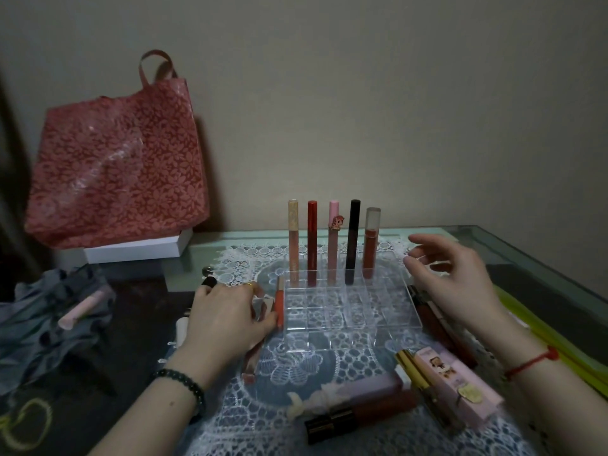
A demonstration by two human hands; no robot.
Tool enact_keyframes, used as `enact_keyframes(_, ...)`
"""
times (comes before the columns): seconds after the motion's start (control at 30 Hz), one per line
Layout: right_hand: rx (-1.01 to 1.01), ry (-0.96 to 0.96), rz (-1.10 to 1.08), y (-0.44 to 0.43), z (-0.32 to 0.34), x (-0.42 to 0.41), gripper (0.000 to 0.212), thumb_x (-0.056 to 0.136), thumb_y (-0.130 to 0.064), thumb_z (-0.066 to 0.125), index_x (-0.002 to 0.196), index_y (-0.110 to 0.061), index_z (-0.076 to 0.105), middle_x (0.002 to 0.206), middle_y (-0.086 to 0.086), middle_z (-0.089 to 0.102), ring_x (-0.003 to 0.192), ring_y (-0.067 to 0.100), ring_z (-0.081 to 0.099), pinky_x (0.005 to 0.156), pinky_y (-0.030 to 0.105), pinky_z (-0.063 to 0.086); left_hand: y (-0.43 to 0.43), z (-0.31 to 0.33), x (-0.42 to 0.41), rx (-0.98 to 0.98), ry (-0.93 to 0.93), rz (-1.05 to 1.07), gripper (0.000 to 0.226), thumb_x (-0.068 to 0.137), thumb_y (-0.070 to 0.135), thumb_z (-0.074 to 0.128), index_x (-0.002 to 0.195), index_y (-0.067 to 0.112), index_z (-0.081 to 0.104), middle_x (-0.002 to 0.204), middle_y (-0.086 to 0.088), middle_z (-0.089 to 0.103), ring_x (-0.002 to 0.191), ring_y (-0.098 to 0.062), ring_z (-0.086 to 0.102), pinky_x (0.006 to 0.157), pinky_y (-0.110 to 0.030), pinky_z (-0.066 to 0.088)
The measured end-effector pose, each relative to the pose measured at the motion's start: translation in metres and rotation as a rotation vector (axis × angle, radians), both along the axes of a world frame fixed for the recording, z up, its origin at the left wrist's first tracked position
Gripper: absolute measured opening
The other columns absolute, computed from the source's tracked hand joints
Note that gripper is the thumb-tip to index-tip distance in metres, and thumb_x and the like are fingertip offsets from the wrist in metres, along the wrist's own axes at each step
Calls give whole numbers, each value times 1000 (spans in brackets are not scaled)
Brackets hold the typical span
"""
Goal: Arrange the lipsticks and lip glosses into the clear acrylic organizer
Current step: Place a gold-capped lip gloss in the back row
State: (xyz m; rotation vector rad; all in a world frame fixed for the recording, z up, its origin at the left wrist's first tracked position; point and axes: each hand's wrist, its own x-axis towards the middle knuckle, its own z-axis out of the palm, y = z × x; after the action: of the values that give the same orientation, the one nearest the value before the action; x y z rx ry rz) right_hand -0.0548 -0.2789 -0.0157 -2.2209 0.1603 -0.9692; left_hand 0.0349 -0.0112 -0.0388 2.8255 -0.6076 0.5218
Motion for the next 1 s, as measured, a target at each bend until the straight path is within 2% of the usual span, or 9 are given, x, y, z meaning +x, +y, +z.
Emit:
enact_keyframes(0.13, -18, 21, 17, -1, -3, 0, 29, 81, -22, 61, 109, -27, 57, 86, -14, 60, 82, 1, 56, 68, 16, 43, 0, 0, 0, -32, 40, -8, 32, 78, 56, 51, 104, 36, 53, 73, 15, 63, 75, -5, 48, 89, -33, 30)
enact_keyframes(0.27, -47, 28, 17, 0, -3, -2, 28, 83, -22, 60, 110, -28, 56, 86, -14, 60, 83, 1, 55, 70, 19, 42, -2, -2, -2, -107, 28, -17, 37, 78, 52, 55, 110, 34, 52, 66, 15, 58, 65, -3, 45, 84, -31, 34)
enact_keyframes(0.43, -106, -25, -5, 4, -1, -5, 27, 83, -18, 59, 106, -31, 56, 82, -17, 59, 80, -3, 54, 69, 17, 41, 1, 8, -6, -295, -125, 3, 42, 78, 45, 58, 116, 27, 53, 66, 12, 62, 62, -6, 53, 52, -24, 37)
enact_keyframes(0.53, -110, -68, 4, 10, 3, -7, 26, 82, -17, 60, 105, -30, 58, 83, -18, 60, 80, -5, 54, 70, 12, 40, 4, 23, -9, -521, -208, -55, 36, 74, 39, 64, 109, 30, 58, 66, 16, 60, 59, -2, 56, 51, -22, 40)
enact_keyframes(0.6, -85, -95, 65, 18, 7, -10, 26, 81, -17, 60, 104, -31, 58, 85, -18, 61, 83, -5, 55, 69, 6, 42, 1, 31, -13, -719, -203, -161, 27, 73, 33, 67, 100, 36, 60, 70, 15, 63, 58, 1, 60, 49, -12, 44)
enact_keyframes(0.67, -62, -89, 164, 29, 12, -14, 28, 79, -21, 59, 102, -35, 55, 87, -18, 60, 87, -5, 54, 73, 3, 42, -5, 34, -21, -922, -158, -314, 27, 73, 22, 70, 93, 39, 62, 72, 15, 67, 63, 4, 62, 52, -5, 44)
enact_keyframes(0.77, -54, -30, 298, 46, 15, -20, 34, 76, -24, 62, 104, -40, 51, 92, -16, 61, 87, -3, 55, 76, 7, 43, -20, 33, -33, -1144, -23, -482, 27, 70, 20, 72, 89, 37, 63, 80, 20, 69, 68, 4, 64, 59, -5, 46)
enact_keyframes(0.9, -19, 68, 413, 67, 10, -22, 43, 74, -25, 69, 104, -47, 49, 93, -19, 59, 88, -3, 55, 77, 10, 46, -36, 23, -41, -1294, 160, -550, 28, 61, 29, 70, 89, 31, 67, 83, 9, 72, 75, -3, 68, 65, -10, 50)
enact_keyframes(1.0, 11, 92, 452, 78, 4, -21, 41, 71, -25, 72, 102, -44, 53, 89, -16, 61, 83, 1, 58, 75, 18, 50, -41, 18, -44, -1351, 222, -574, 33, 56, 32, 72, 89, 29, 67, 82, 5, 72, 72, -6, 68, 64, -12, 50)
